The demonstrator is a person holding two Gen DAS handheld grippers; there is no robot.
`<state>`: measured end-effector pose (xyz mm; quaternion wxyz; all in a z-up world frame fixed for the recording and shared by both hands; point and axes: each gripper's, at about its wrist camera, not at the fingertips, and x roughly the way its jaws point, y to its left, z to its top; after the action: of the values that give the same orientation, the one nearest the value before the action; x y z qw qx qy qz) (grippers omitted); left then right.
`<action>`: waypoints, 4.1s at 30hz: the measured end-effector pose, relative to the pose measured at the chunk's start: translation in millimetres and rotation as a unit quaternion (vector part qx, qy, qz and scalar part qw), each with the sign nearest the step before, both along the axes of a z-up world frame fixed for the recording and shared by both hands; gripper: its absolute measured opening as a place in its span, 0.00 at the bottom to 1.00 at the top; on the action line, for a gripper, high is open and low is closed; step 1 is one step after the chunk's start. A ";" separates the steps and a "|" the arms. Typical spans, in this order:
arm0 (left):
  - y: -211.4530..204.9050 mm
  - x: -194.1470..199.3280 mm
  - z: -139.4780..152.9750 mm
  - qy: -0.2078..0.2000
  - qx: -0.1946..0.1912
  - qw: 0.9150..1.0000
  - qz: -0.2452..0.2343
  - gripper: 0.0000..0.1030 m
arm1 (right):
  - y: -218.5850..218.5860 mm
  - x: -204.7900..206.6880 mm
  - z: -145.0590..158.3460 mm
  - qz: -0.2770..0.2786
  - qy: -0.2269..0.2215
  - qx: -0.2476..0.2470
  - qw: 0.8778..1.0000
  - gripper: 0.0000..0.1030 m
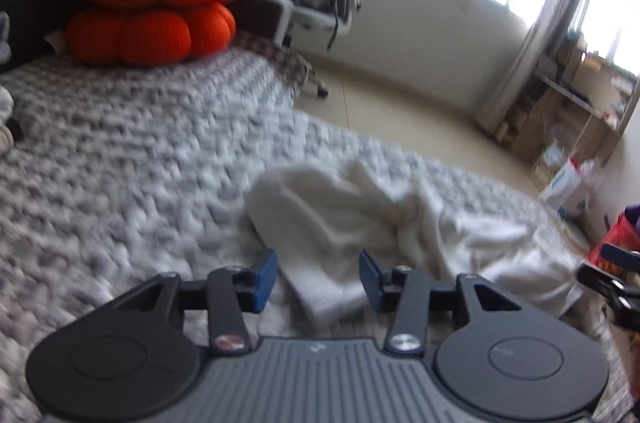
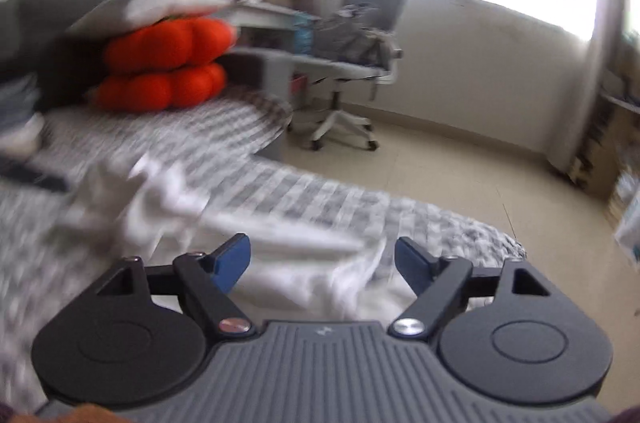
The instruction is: Fold clothes
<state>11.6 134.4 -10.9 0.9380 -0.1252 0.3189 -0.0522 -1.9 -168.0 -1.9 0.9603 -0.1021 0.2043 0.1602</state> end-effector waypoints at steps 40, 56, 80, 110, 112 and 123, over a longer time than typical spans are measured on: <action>69.5 0.8 19.2 -0.023 0.030 0.998 0.051 0.05 | -19.5 -26.0 -22.0 0.017 0.020 0.011 1.000 0.47; 92.1 -28.4 31.6 -0.059 0.035 0.995 0.067 0.05 | -59.1 -53.2 9.6 -0.036 -0.028 0.025 0.999 0.00; 124.9 -32.5 59.4 -0.109 -0.029 0.991 0.074 0.08 | -91.0 -82.6 73.9 -0.084 -0.117 0.101 0.984 0.05; 143.0 -46.3 80.7 -0.115 -0.013 0.987 0.114 0.09 | -21.3 -65.2 -26.2 0.028 -0.029 -0.127 0.991 0.46; 142.4 -47.3 87.1 -0.122 -0.018 0.986 0.112 0.09 | -7.4 -63.7 -36.9 0.061 -0.022 -0.142 0.988 0.45; 154.7 -49.0 99.7 -0.128 -0.033 0.984 0.118 0.09 | -13.3 -31.1 -18.9 0.056 0.011 -0.053 0.997 0.05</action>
<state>-37.4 289.1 88.9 0.9660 -0.1854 0.1771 0.0330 -33.0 -181.3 -20.7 0.9406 -0.1625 0.2174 0.2041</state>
